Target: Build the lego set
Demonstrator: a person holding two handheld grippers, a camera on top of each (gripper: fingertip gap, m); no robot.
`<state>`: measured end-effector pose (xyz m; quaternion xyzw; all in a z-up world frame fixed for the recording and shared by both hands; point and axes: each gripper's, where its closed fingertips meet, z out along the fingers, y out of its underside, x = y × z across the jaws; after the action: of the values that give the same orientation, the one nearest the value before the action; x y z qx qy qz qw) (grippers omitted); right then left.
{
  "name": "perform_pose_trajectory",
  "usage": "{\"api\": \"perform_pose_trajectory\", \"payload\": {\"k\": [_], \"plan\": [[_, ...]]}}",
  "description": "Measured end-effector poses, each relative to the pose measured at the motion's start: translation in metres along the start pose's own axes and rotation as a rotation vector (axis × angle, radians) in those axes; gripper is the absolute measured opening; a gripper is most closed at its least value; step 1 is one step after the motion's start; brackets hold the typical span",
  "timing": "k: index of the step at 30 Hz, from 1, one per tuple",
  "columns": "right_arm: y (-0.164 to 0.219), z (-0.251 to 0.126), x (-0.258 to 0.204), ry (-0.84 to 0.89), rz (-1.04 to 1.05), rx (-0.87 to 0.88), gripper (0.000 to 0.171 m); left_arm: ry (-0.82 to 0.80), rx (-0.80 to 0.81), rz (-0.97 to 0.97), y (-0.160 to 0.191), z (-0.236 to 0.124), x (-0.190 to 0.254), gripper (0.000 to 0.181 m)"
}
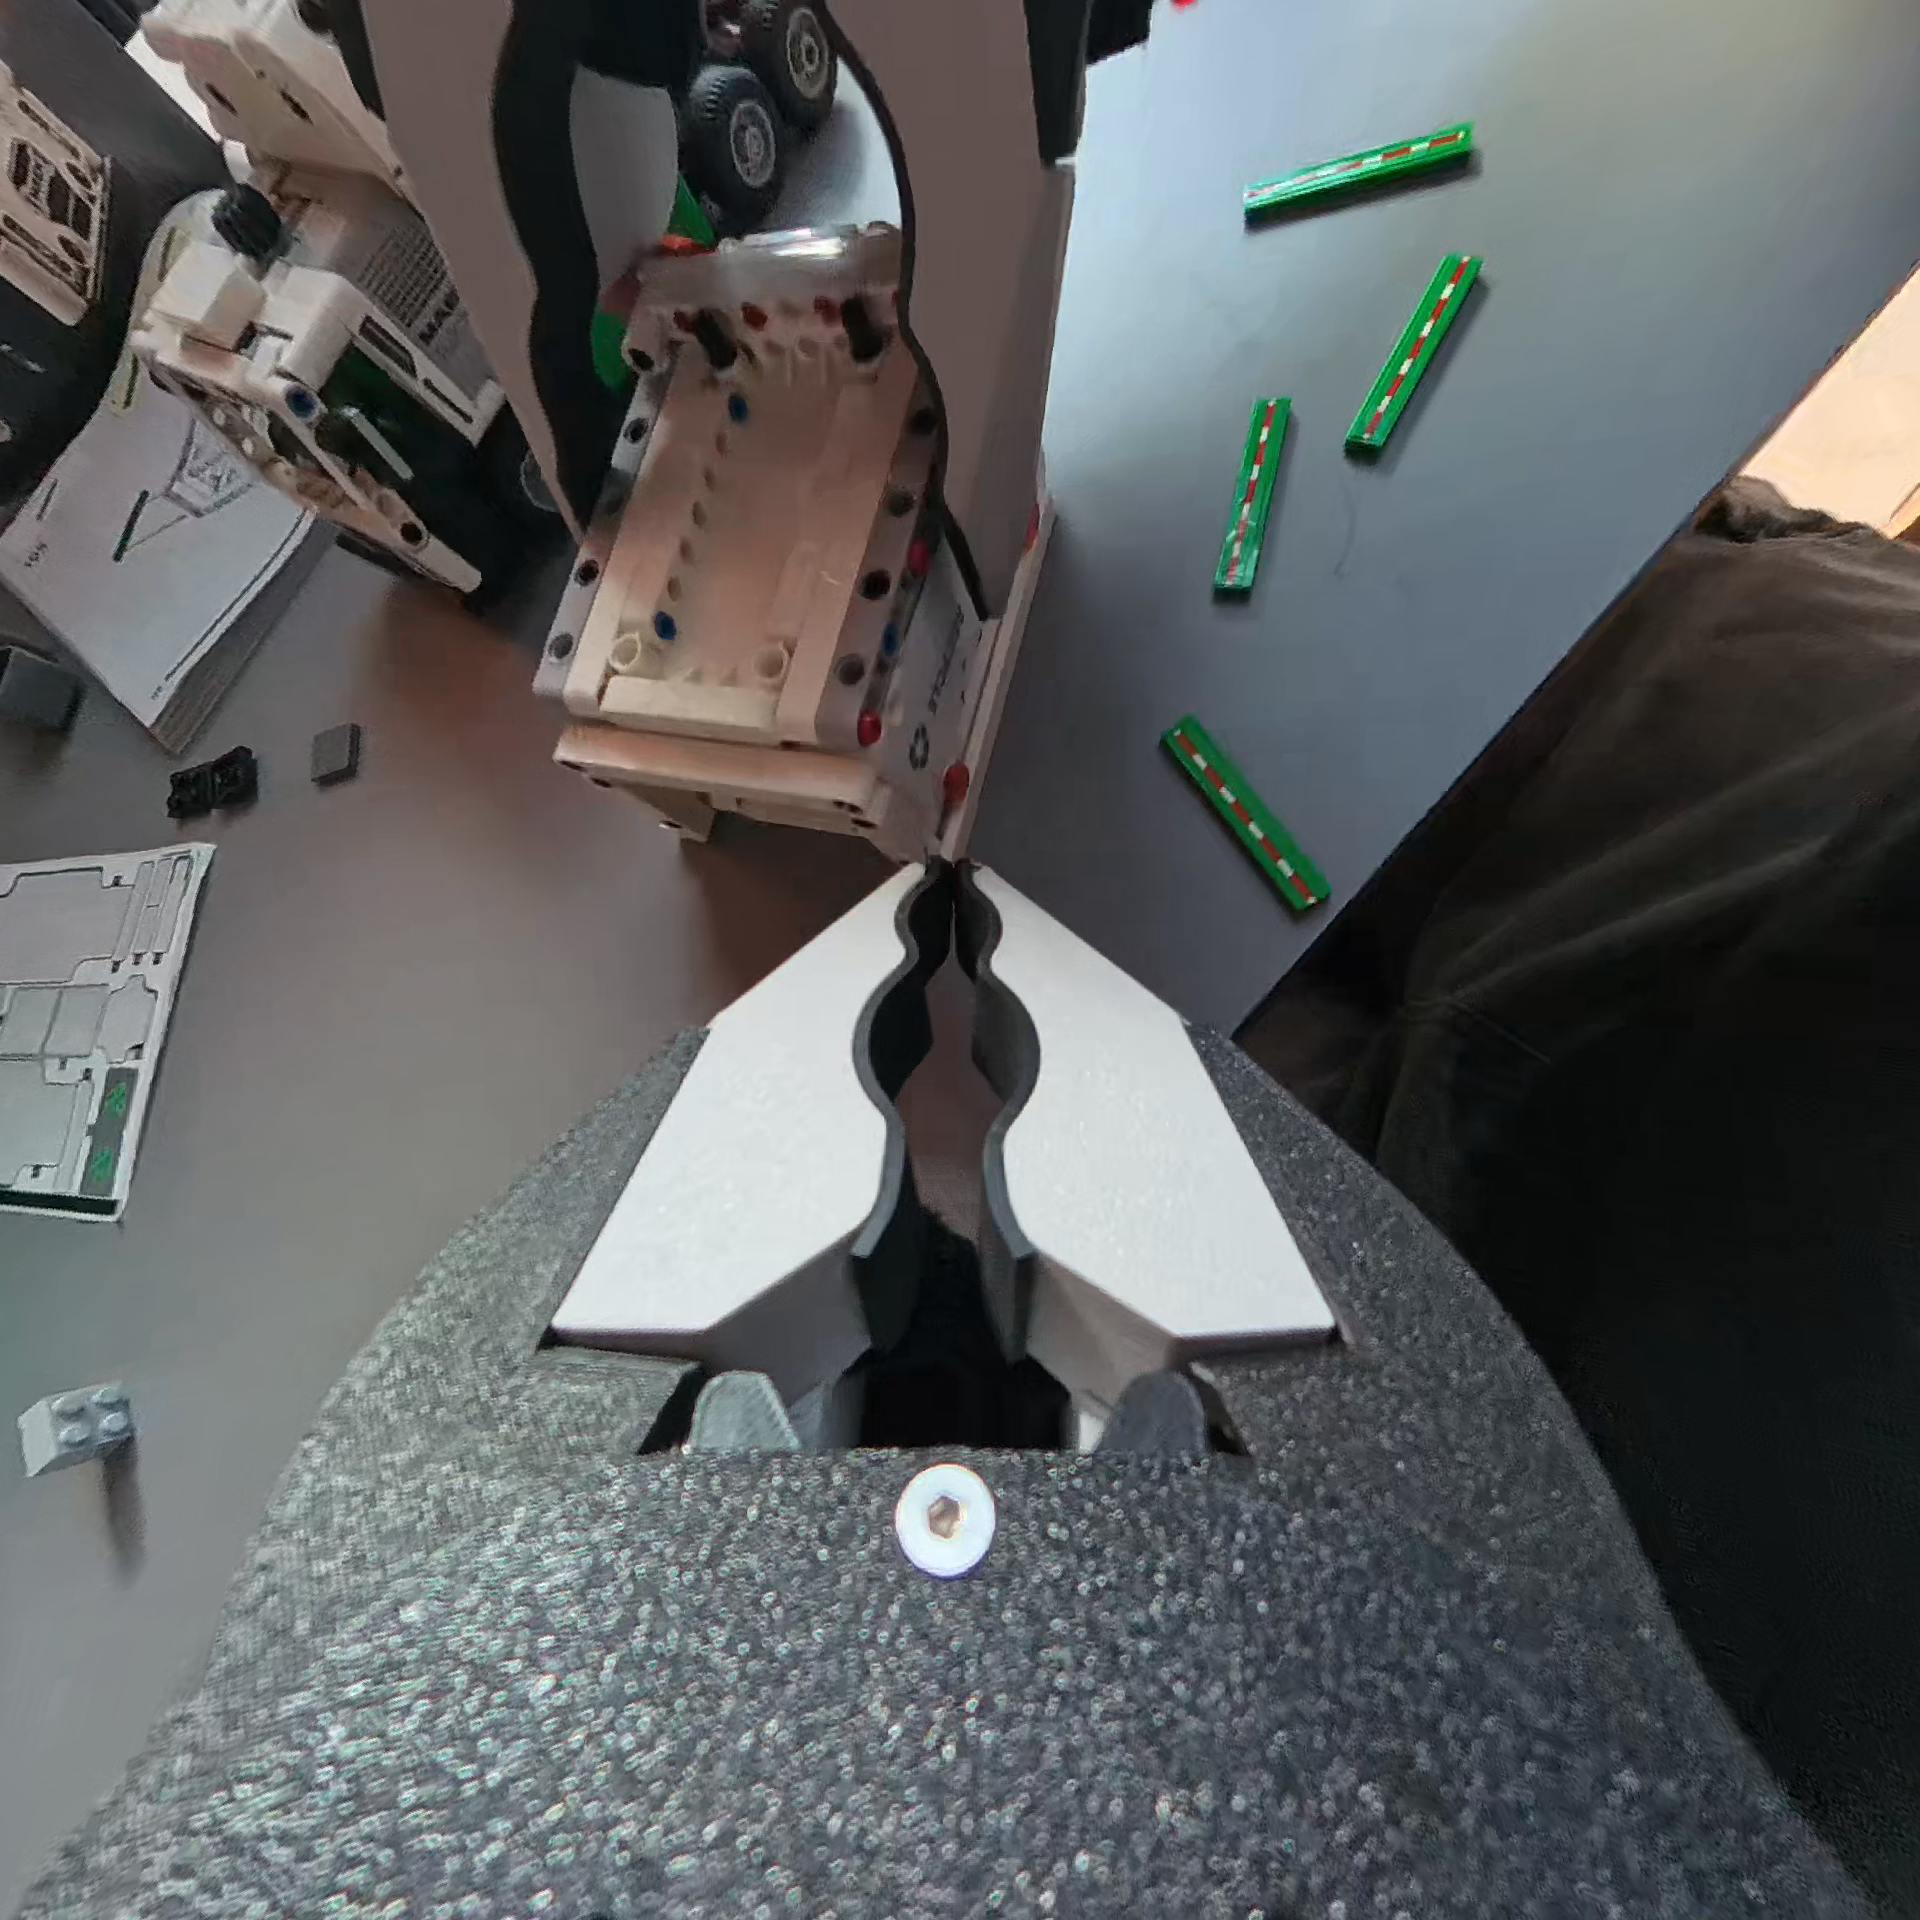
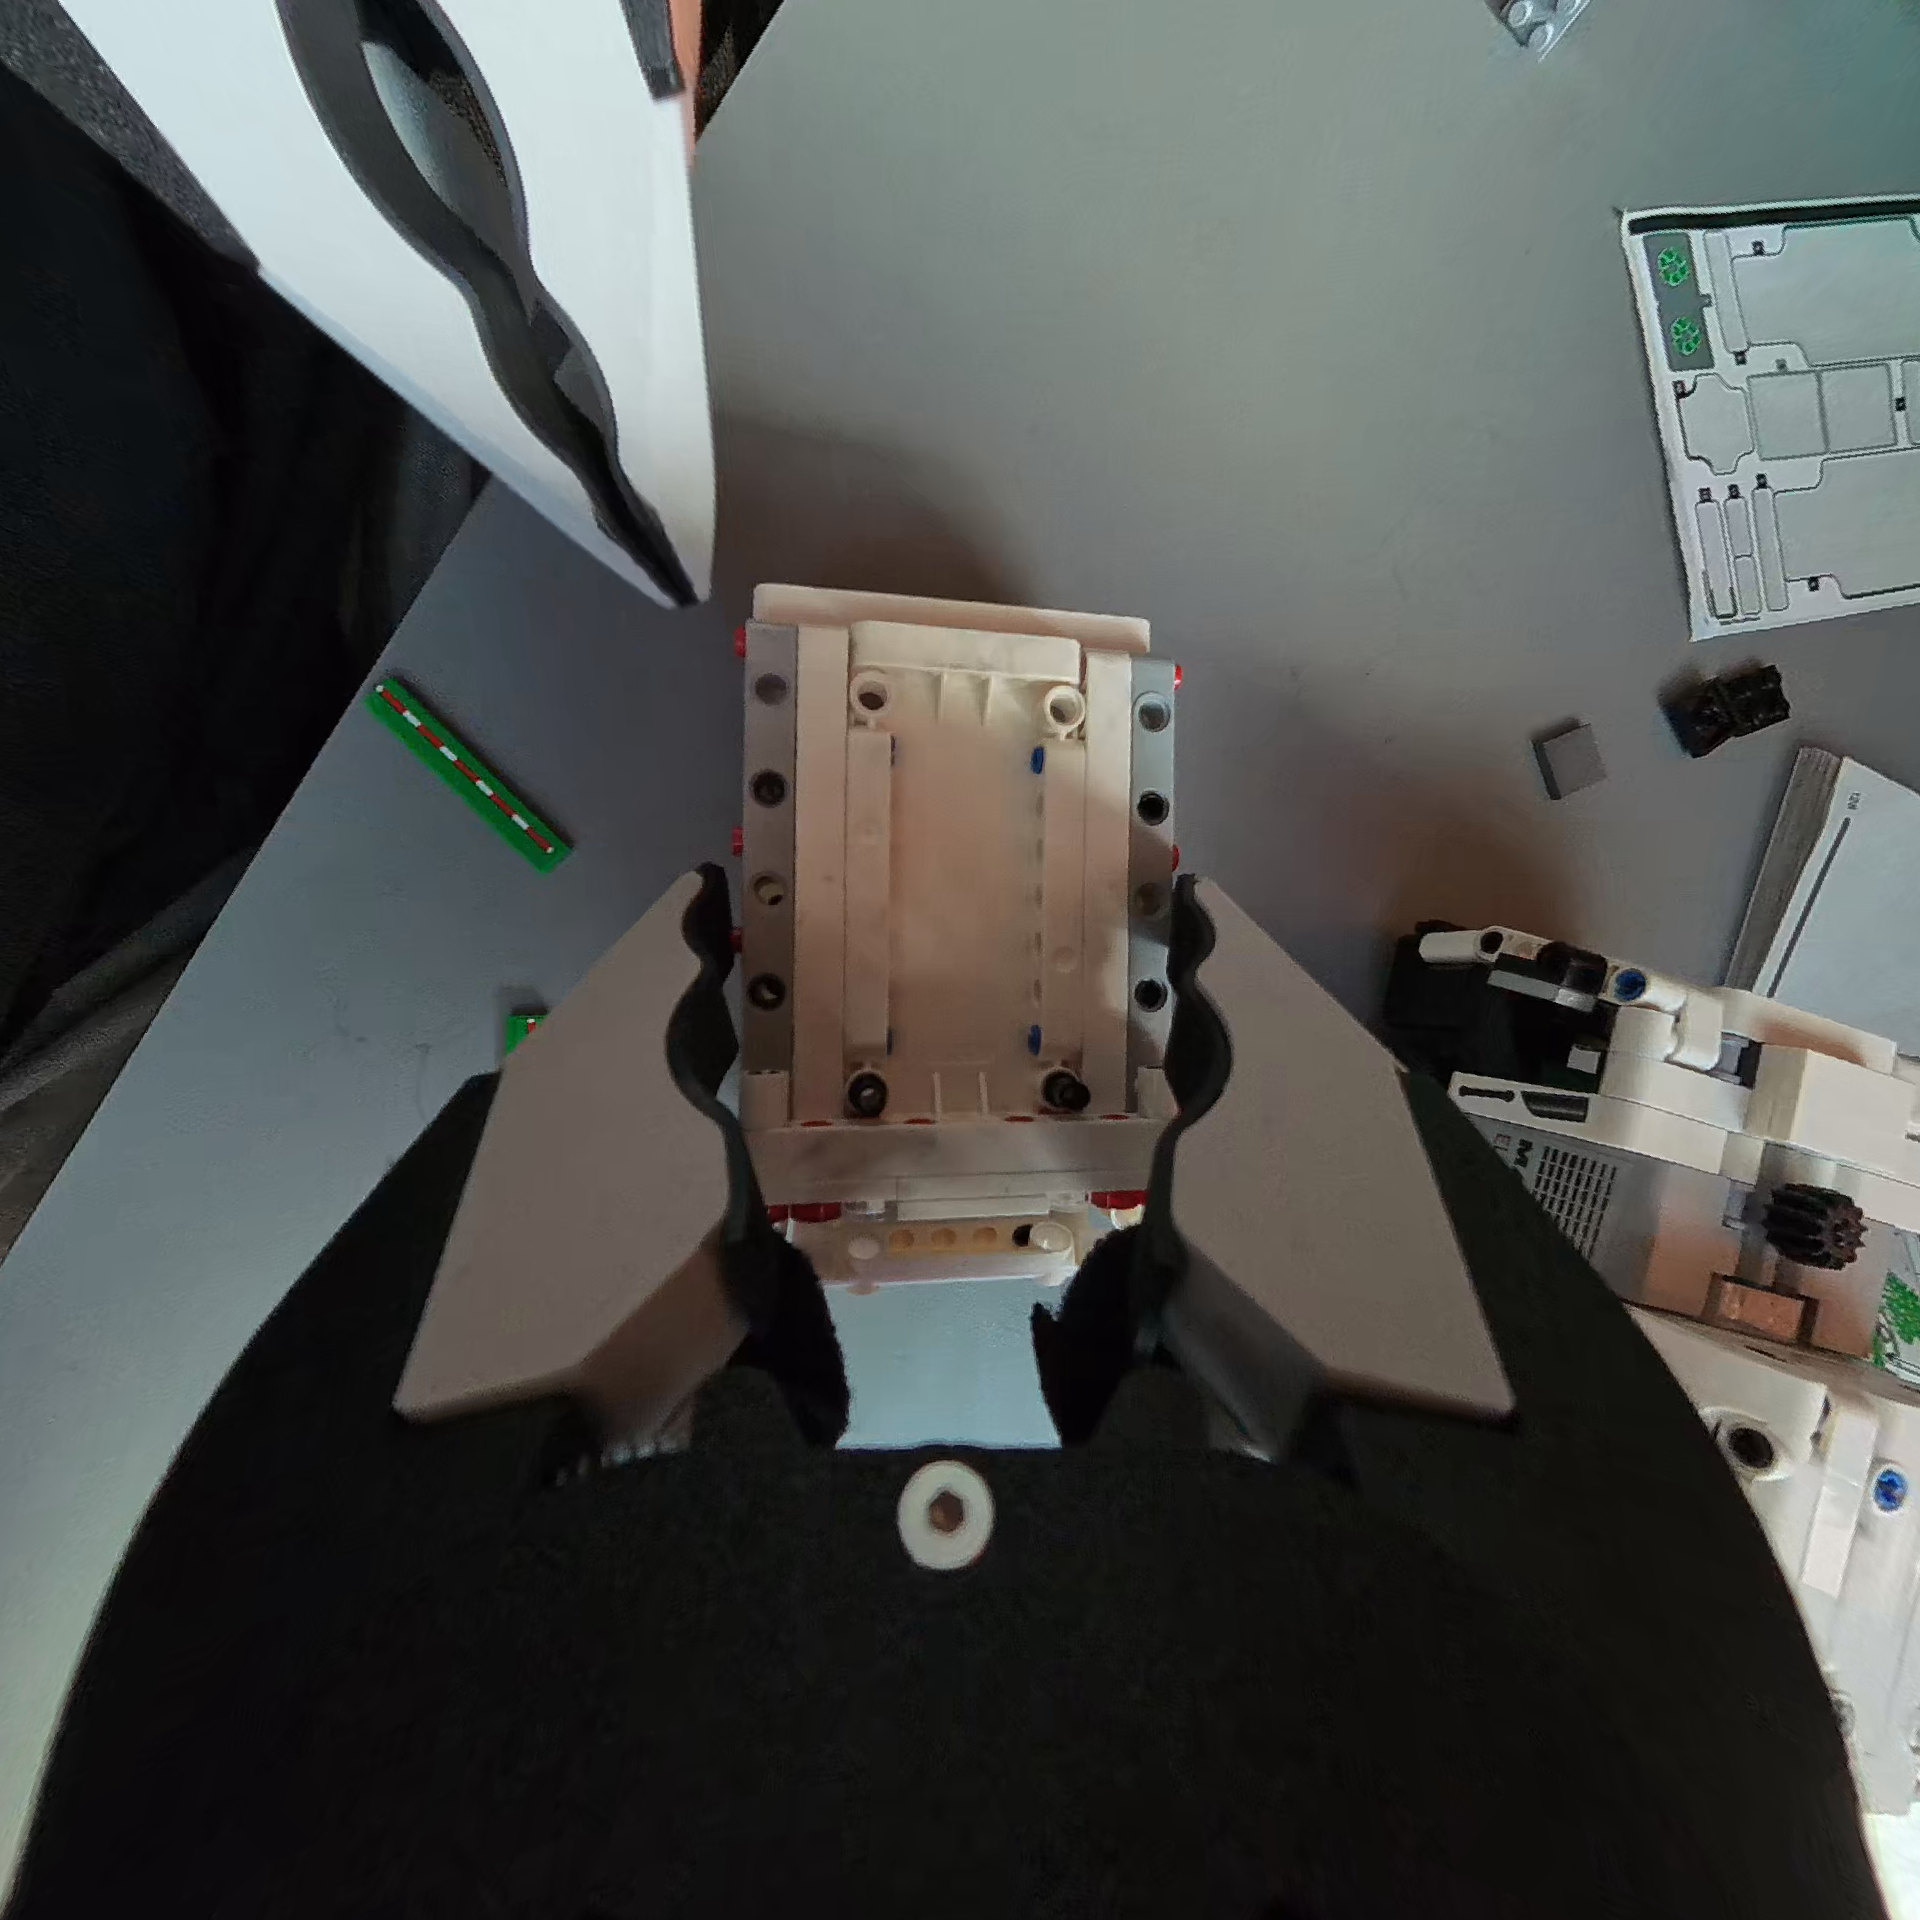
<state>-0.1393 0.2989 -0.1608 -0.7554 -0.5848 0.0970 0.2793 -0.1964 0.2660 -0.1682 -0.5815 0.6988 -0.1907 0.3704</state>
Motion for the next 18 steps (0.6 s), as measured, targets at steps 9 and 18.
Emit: {"api": "perform_pose_trajectory", "payload": {"k": [9, 18], "plan": [[-0.010, -0.016, 0.002, 0.020, 0.036, 0.081, 0.086, 0.128, 0.128, -0.035, -0.004, -0.005, 0.053, 0.031], [-0.034, -0.046, -0.020, -0.037, 0.085, 0.222, 0.076, 0.169, 0.077, -0.161, 0.003, 0.008, 0.063, 0.012]]}}
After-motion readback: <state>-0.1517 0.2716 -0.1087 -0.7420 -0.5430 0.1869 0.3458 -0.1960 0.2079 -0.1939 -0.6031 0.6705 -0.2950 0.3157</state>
